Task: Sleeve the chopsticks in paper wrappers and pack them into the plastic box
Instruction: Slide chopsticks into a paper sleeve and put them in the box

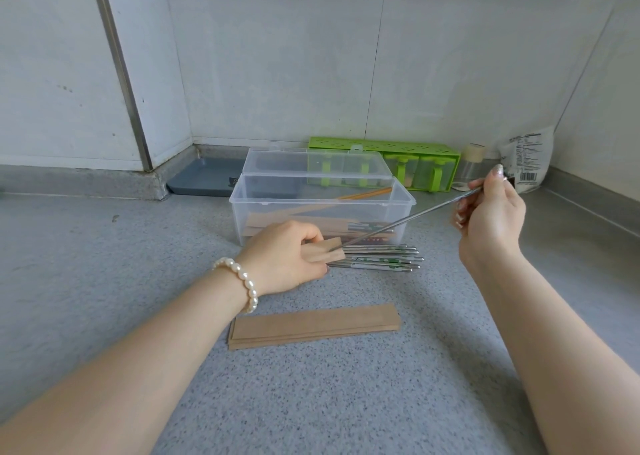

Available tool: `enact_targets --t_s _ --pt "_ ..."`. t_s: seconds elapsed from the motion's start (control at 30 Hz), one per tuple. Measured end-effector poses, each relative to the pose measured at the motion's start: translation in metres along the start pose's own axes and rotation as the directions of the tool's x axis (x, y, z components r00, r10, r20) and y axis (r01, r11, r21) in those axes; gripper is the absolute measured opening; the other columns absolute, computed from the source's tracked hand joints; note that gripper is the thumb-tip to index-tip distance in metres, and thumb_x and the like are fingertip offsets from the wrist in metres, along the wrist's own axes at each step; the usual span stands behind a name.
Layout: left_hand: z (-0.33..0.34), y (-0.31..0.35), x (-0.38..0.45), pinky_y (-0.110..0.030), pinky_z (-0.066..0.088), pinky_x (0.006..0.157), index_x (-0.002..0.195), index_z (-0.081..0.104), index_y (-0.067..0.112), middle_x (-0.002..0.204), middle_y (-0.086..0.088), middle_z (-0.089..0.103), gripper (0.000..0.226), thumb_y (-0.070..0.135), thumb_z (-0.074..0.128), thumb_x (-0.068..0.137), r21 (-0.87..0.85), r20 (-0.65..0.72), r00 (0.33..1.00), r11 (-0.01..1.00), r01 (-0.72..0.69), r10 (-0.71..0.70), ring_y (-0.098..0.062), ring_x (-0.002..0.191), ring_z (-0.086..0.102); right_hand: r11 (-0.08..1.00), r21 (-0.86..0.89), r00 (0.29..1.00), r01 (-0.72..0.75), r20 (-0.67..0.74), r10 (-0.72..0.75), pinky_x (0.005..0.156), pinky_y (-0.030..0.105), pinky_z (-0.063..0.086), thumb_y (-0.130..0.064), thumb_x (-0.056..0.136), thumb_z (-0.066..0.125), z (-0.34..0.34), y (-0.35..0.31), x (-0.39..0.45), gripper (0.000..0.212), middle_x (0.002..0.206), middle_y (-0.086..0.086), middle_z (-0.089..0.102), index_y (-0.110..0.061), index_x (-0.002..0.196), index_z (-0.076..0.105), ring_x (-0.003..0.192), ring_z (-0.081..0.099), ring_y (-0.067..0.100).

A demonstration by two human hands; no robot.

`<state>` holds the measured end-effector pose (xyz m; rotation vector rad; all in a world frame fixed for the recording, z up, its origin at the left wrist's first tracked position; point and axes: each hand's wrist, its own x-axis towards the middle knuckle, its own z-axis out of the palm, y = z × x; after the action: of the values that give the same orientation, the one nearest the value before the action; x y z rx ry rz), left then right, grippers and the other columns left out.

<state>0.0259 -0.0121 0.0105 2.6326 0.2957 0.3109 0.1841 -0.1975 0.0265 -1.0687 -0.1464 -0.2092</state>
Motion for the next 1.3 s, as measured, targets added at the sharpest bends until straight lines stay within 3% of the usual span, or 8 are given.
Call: enact_targets --t_s 0.13,0.27,0.57,0.8,0.9,1.0,1.3 --pt "0.0009 0.0007 0.0014 -0.036 0.055 0.063 0.084 0.060 0.019 0.077 0.001 0.066 0.020 0.031 0.072 0.075 -0.023 -0.021 1.000 1.000 0.002 -0.002 -0.017 0.062 0.063 1.000 0.012 1.000 0.007 -0.013 -0.007 0.039 0.016 0.021 -0.031 0.100 0.039 -0.0009 -0.0019 -0.0002 0.039 0.034 -0.004 0.038 -0.013 0.066 0.044 0.034 0.030 0.011" --pt "0.0034 0.0016 0.0015 -0.027 0.045 0.056 0.086 0.058 0.017 0.071 0.006 0.059 0.021 0.029 0.072 0.076 -0.027 -0.038 0.999 1.000 -0.004 0.002 -0.009 0.055 0.052 1.000 0.003 1.000 0.001 -0.002 -0.001 0.038 0.016 0.022 -0.031 0.100 0.039 -0.0003 -0.0019 -0.0012 0.039 0.034 -0.005 0.037 -0.013 0.066 0.044 0.034 0.031 0.011" --pt "0.0044 0.0040 0.0005 -0.031 0.049 0.059 0.092 0.058 0.015 0.086 -0.001 0.064 0.021 0.025 0.071 0.078 -0.056 0.006 1.000 0.998 -0.007 0.008 -0.015 0.064 0.057 1.000 0.001 0.999 -0.031 0.025 0.031 0.039 0.018 0.023 -0.032 0.100 0.039 -0.0002 0.0002 -0.0014 0.039 0.036 -0.004 0.039 -0.013 0.067 0.046 0.036 0.032 0.011" --pt "0.0030 0.0057 -0.0013 -0.024 0.042 0.053 0.091 0.058 0.015 0.080 0.004 0.061 0.021 0.029 0.069 0.080 -0.077 0.021 0.999 0.997 -0.028 0.030 -0.007 0.057 0.050 0.999 0.033 0.998 -0.009 -0.054 0.011 0.039 0.016 0.021 -0.032 0.100 0.037 -0.0020 -0.0041 -0.0003 0.041 0.034 -0.004 0.038 -0.013 0.065 0.044 0.033 0.028 0.011" --pt "0.0020 0.0058 -0.0014 -0.030 0.046 0.055 0.091 0.058 0.012 0.084 -0.001 0.062 0.022 0.027 0.069 0.080 -0.111 0.022 0.999 0.994 -0.022 0.025 -0.012 0.058 0.052 0.999 0.037 0.997 0.006 -0.073 -0.003 0.038 0.014 0.020 -0.032 0.100 0.037 -0.0014 -0.0044 -0.0004 0.042 0.033 -0.004 0.036 -0.013 0.064 0.043 0.032 0.027 0.011" --pt "0.0017 0.0052 -0.0006 -0.036 0.051 0.059 0.092 0.058 0.011 0.087 -0.005 0.064 0.021 0.025 0.069 0.081 -0.134 0.035 0.999 0.991 -0.011 0.016 -0.019 0.063 0.058 1.000 0.031 0.999 -0.006 -0.040 0.007 0.038 0.015 0.020 -0.032 0.100 0.037 0.0002 -0.0021 -0.0018 0.041 0.033 -0.004 0.037 -0.013 0.065 0.043 0.032 0.028 0.011" --pt "0.0051 0.0059 -0.0006 -0.027 0.045 0.052 0.085 0.056 0.018 0.077 0.003 0.064 0.014 0.024 0.069 0.082 -0.215 0.069 0.997 0.977 -0.006 0.021 -0.014 0.058 0.055 0.994 -0.046 0.993 -0.096 0.062 0.099 0.039 0.016 0.021 -0.029 0.100 0.041 0.0012 0.0017 -0.0046 0.036 0.037 -0.002 0.040 -0.012 0.068 0.046 0.033 0.031 0.012"
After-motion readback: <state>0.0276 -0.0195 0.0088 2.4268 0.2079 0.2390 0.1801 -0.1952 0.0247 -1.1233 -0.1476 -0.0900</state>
